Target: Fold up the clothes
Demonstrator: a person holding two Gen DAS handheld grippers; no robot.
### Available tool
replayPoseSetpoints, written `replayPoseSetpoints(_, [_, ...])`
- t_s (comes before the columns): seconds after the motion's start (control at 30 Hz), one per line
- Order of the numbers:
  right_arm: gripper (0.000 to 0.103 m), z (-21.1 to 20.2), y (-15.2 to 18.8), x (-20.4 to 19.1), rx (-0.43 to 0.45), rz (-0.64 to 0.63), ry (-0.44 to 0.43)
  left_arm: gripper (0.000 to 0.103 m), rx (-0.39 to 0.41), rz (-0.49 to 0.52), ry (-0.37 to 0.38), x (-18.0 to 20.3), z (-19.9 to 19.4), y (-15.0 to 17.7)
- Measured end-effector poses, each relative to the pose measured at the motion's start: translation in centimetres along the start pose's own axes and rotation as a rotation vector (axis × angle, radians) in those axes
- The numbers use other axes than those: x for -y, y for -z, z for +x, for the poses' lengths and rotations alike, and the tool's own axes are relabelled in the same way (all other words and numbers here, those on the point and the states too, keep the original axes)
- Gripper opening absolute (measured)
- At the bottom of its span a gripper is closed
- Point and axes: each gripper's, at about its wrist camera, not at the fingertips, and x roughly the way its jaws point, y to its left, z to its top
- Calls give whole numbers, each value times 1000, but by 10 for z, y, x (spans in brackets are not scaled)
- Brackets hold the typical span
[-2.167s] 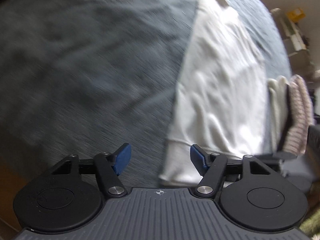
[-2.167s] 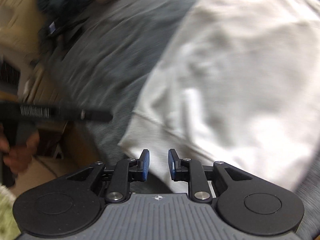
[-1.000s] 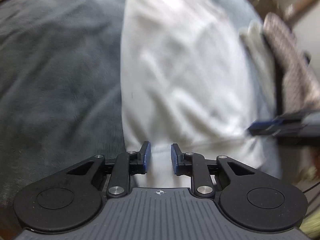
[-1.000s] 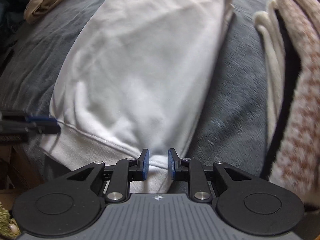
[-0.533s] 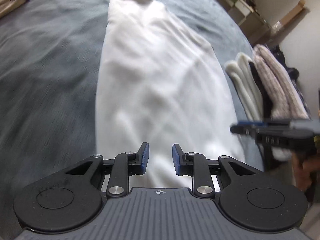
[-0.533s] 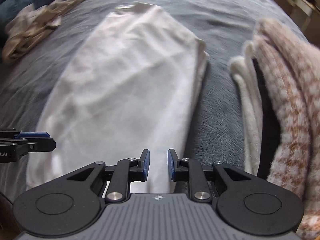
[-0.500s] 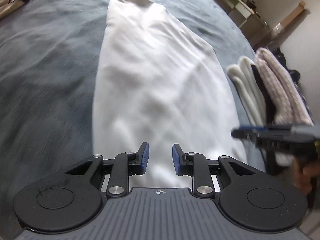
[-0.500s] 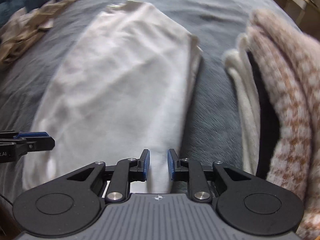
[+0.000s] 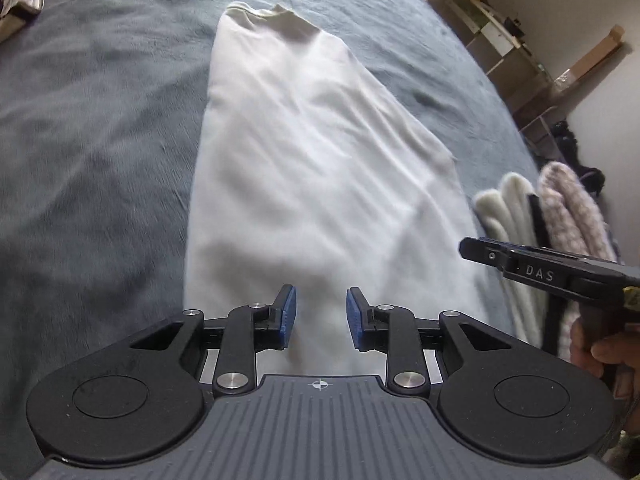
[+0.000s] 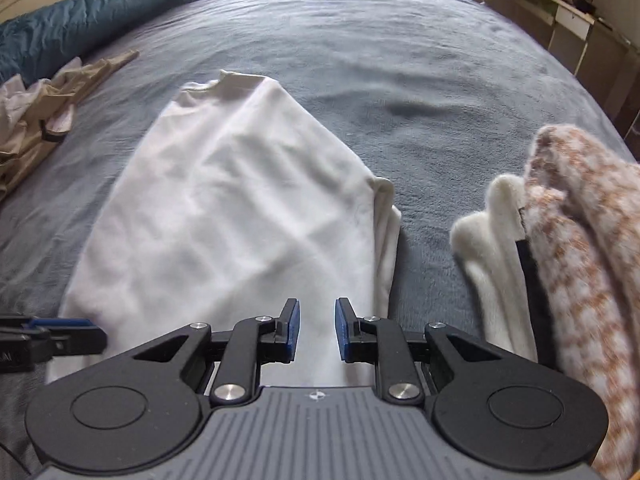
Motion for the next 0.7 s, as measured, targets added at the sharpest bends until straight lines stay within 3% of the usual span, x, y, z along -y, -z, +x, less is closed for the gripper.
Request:
replayPoseSetpoints(0.1, [17,18,6,9,-37,38,19,27,-65,19,-10,-3,27,-5])
replayPoseSetpoints(0.27, [17,2,-2,3,-32,65,42,27,-93,39,26,-6,23,-10])
replayPoseSetpoints(0.43, [18,-2,-33,-8,59,97,-31,28,0,51,56,-7,4,-32])
replayPoseSetpoints(0.57, [18,30,-62,-13,94,59,-54,29,114,44,-9,-15,17,-57])
replayPoseSetpoints(0.63, [18,50,-70,-11,82,52,-64,29,128,28,-47,-23,32,-66])
replayPoseSetpoints(0.7, [18,74,-72,-6,21,39,-59,29,82,13,-61,-34,47,-70])
